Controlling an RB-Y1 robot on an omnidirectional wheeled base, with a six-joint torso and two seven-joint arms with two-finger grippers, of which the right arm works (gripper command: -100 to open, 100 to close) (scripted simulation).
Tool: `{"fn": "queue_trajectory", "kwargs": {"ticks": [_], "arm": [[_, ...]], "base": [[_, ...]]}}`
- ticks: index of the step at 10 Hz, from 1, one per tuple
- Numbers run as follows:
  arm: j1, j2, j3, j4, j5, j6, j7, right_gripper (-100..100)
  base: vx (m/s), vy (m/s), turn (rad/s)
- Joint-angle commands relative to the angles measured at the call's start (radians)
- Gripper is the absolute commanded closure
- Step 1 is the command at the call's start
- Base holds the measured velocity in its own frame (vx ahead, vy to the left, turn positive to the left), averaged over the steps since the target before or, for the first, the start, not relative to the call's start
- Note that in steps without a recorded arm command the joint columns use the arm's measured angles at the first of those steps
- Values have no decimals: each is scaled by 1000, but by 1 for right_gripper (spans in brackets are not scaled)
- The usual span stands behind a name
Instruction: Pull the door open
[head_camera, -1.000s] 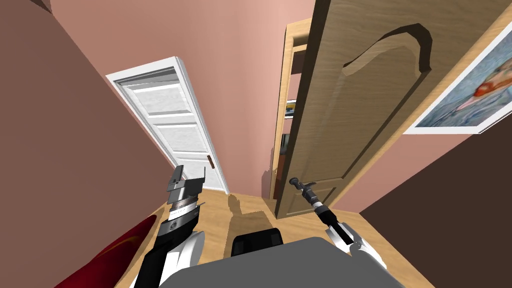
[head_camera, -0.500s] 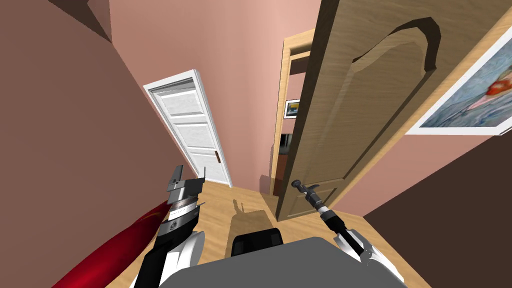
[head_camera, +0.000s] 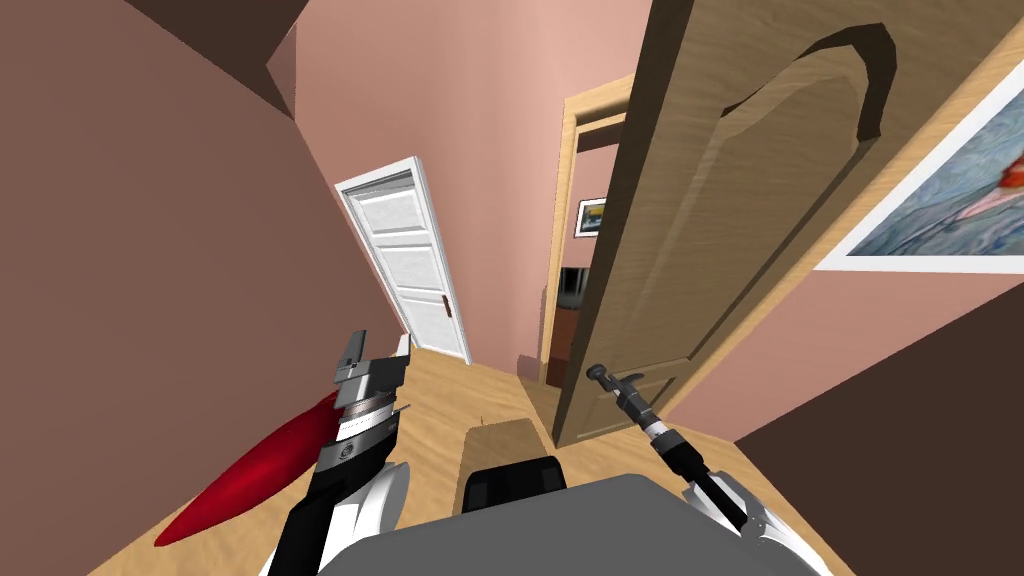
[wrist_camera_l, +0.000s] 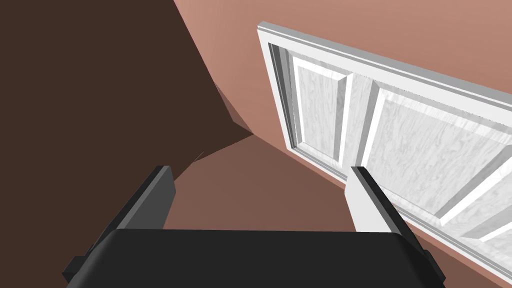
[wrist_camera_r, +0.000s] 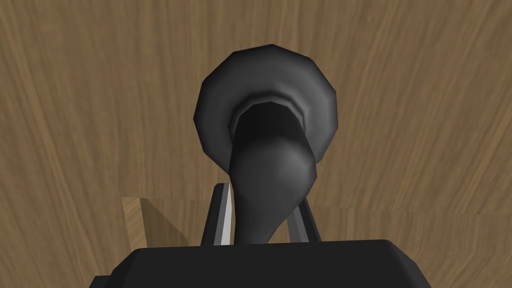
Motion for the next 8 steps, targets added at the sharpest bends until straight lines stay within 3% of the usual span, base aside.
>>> {"fn": "queue_trajectory", "kwargs": {"ticks": [1,7,8], "arm": [[6,-8,-4,18,6,-33,-4,100],[37,-33,-21,55,22,-123,-22,100],[31,-28,-17,60,21,-116,-19,100]], "base": [[-235,-96,201],[-204,-74,150],[-85,-45,27]]}}
